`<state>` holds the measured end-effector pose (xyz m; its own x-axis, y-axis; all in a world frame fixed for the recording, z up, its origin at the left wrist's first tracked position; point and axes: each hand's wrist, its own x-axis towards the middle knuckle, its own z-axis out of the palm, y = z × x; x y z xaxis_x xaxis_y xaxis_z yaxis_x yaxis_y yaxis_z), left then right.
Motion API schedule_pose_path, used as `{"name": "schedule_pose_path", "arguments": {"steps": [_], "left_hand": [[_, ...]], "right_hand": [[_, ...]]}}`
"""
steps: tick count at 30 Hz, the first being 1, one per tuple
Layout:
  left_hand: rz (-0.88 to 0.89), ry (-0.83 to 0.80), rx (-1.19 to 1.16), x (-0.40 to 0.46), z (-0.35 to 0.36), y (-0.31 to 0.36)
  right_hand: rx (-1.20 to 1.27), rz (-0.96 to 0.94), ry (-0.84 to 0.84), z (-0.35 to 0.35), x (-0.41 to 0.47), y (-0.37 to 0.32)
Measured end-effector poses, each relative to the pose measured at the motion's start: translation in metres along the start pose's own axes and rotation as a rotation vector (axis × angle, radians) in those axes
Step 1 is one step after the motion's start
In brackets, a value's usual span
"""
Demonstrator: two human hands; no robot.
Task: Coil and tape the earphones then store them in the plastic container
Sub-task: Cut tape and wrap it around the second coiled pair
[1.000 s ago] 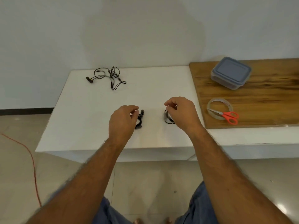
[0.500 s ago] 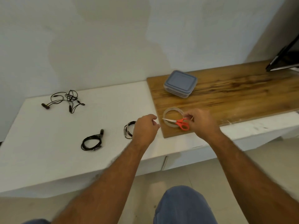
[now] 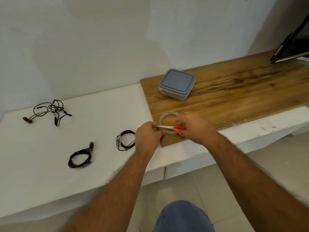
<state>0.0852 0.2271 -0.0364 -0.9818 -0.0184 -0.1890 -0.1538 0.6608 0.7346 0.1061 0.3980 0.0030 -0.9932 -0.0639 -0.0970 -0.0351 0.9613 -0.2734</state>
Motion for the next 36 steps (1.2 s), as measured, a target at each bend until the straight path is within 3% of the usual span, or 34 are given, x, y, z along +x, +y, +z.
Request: {"name": "schedule_pose_path", "arguments": {"steps": [14, 24, 32, 36], "left_hand": [[-0.070, -0.042, -0.180, -0.005, 0.003, 0.004], [-0.072, 0.008, -0.357, -0.014, 0.012, -0.002], [-0.105, 0.032, -0.353, -0.017, 0.015, -0.001], [-0.127, 0.040, -0.352, -0.016, 0.015, -0.003]], "right_hand": [[-0.110, -0.055, -0.015, 0.008, -0.017, -0.011], [0.358, 0.103, -0.134, 0.007, -0.034, -0.025], [0.488, 0.113, -0.186, 0.004, -0.037, -0.021], [0.542, 0.179, -0.019, 0.007, -0.032, -0.011]]}}
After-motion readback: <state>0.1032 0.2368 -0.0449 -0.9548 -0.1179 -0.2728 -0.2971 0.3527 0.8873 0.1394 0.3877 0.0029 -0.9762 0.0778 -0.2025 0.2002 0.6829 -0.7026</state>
